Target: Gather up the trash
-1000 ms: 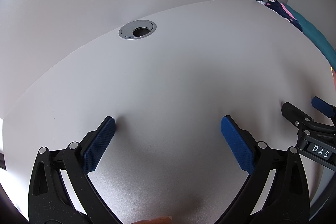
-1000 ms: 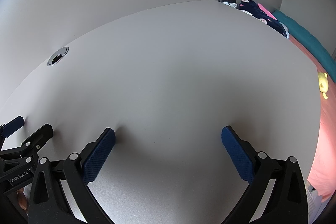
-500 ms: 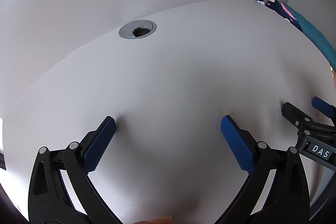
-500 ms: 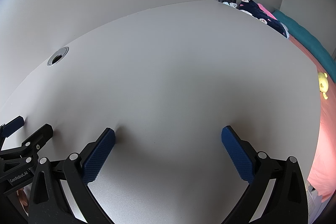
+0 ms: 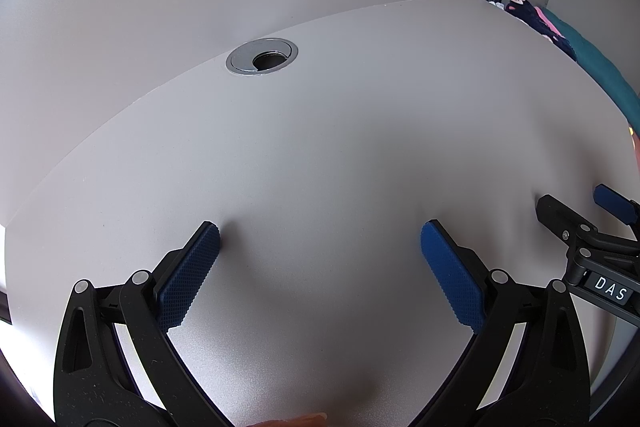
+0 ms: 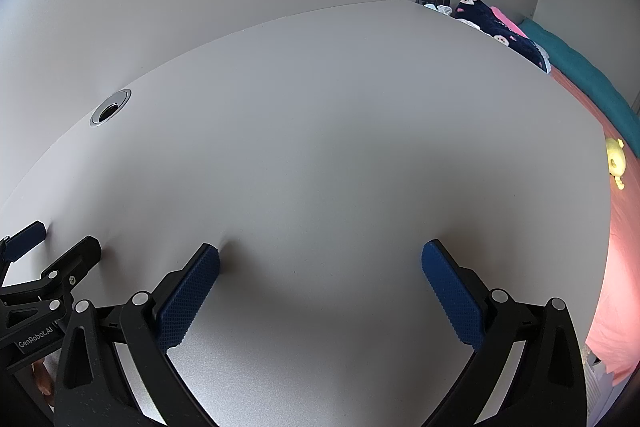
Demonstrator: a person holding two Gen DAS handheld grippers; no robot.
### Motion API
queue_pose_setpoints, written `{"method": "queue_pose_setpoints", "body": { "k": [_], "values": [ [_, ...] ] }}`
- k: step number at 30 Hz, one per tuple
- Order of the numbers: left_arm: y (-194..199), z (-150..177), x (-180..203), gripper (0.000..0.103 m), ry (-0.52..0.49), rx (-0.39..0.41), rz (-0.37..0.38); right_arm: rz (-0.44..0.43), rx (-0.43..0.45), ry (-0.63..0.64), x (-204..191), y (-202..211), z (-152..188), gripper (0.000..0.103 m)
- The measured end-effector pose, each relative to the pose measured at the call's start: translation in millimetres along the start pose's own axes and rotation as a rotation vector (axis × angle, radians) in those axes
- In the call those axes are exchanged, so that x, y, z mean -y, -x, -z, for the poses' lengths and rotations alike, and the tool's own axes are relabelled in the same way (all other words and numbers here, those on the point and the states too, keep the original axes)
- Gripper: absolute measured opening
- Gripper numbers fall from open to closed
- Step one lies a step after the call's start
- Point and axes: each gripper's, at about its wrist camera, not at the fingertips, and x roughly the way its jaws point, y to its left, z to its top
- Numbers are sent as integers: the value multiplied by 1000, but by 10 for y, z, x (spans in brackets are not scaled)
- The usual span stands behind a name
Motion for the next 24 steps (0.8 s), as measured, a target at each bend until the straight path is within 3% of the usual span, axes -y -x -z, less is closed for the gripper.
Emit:
{"method": "queue_pose_setpoints", "body": {
  "k": [24],
  "values": [
    [-14,-16,-15,97,-1,-1,0,0,0,0,-2,0,0,101]
  ]
}}
